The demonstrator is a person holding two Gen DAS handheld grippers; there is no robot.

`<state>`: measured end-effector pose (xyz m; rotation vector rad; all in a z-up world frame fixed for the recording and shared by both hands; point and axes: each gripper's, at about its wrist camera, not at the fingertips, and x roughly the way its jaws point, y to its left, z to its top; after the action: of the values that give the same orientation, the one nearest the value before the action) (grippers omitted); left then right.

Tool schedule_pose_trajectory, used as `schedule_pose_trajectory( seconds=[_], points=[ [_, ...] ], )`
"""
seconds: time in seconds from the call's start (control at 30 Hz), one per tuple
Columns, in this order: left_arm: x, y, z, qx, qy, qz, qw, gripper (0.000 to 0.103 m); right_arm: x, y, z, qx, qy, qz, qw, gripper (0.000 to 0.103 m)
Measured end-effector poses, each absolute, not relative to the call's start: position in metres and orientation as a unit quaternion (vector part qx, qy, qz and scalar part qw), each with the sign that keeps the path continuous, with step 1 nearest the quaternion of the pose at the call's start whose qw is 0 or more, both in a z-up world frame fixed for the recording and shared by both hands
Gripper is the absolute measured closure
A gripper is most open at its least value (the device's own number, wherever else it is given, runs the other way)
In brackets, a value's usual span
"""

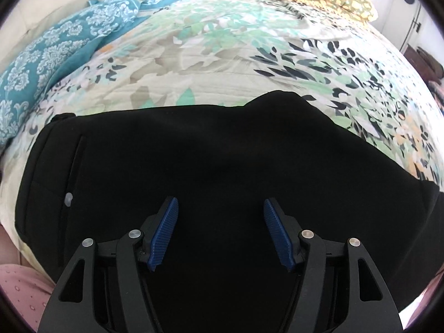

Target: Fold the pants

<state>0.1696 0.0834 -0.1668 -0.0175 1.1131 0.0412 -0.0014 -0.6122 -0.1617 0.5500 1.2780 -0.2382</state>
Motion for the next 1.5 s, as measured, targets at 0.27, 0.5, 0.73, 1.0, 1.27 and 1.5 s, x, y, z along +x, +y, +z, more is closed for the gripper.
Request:
schedule_pose_trajectory(
  seconds=[0.27,0.5,0.73,1.0,1.27,1.5],
  points=[
    [0.173,0.077,-0.170,0.001,0.530,0.024,0.848,0.031,0.001,-0.608,-0.161,0.238,0.599,-0.079,0.760,0.059],
    [0.173,0.085,-0.168,-0.015,0.531,0.028,0.847,0.030,-0.017,-0.617,-0.138,0.357,0.548,-0.088,0.751,0.090],
    [0.175,0.092,-0.165,-0.051,0.529,0.028,0.846,0.031,-0.018,-0.552,-0.098,0.484,0.445,0.030,0.753,0.090],
    [0.175,0.102,-0.162,-0.088,0.524,0.023,0.847,0.031,0.068,-0.392,-0.097,0.533,0.422,0.190,0.708,0.090],
    [0.170,0.120,-0.147,-0.125,0.505,0.019,0.854,0.031,0.164,-0.211,-0.139,0.514,0.472,0.270,0.663,0.090],
    [0.162,0.134,-0.137,-0.150,0.498,0.012,0.854,0.031,0.206,-0.105,-0.177,0.443,0.544,0.242,0.670,0.066]
  ],
)
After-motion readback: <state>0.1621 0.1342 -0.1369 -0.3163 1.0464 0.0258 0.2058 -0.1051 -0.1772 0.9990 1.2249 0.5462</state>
